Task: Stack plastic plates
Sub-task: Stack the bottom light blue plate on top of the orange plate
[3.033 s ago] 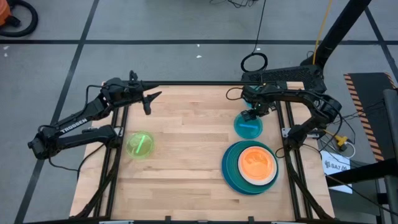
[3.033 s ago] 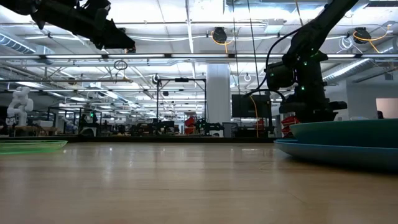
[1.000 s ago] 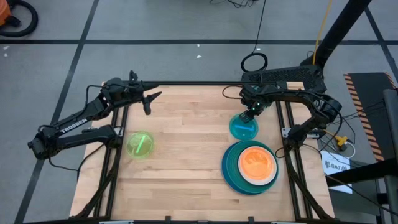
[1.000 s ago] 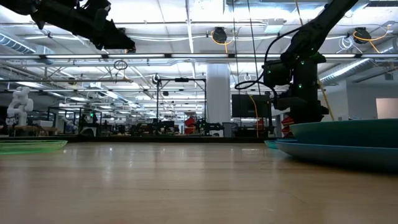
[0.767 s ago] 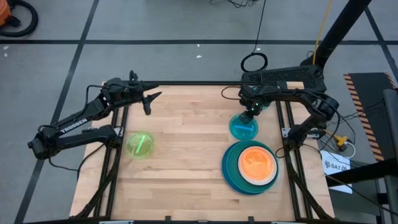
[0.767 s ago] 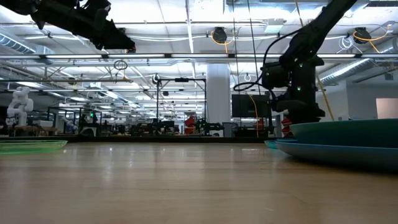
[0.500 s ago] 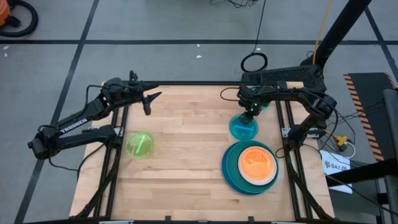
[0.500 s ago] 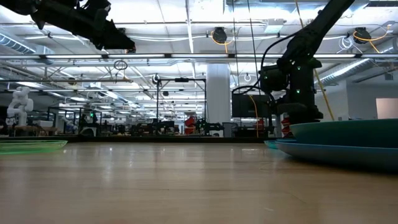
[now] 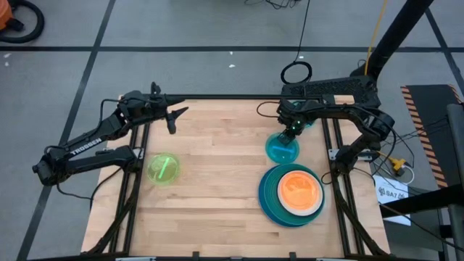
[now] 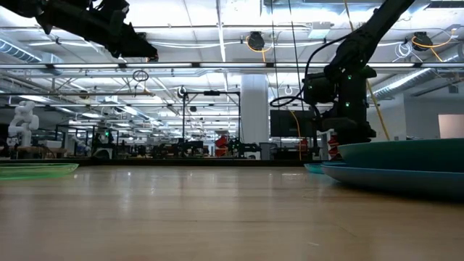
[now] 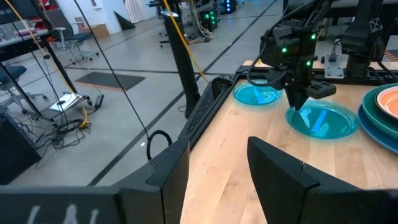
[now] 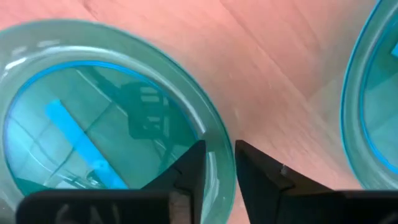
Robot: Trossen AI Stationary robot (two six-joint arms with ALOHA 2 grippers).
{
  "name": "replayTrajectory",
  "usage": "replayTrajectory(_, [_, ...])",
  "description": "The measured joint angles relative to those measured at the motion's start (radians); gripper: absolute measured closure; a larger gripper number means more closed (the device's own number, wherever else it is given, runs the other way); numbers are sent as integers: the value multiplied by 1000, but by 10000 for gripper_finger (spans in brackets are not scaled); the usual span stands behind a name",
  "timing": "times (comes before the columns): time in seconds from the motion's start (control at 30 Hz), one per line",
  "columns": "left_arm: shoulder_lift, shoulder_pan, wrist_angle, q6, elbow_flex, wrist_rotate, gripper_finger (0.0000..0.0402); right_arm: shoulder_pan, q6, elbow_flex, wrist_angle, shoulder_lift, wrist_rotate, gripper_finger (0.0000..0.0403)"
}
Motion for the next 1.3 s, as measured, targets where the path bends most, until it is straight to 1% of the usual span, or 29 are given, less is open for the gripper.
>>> replayTrajectory(0.17, [0,0,0,0,0,0,231,0,10,0,35,0,-49,344])
replayTrajectory(0.53, [0,0,0,0,0,0,231,0,16,1,50,-2,-53,399])
replayTrajectory(0.7, [0,0,0,0,0,0,231,0,28,2,50,-2,-53,396])
replayTrajectory(0.87, [0,0,0,-1,0,0,231,0,28,2,50,-2,-53,401])
replayTrajectory(1.0, [0,0,0,0,0,0,231,0,39,2,80,-2,-54,401])
replayTrajectory(1.13, [0,0,0,-1,0,0,231,-1,42,2,125,-2,-101,402])
replayTrajectory(1.3, [0,0,0,-1,0,0,231,0,45,2,162,-2,-120,402])
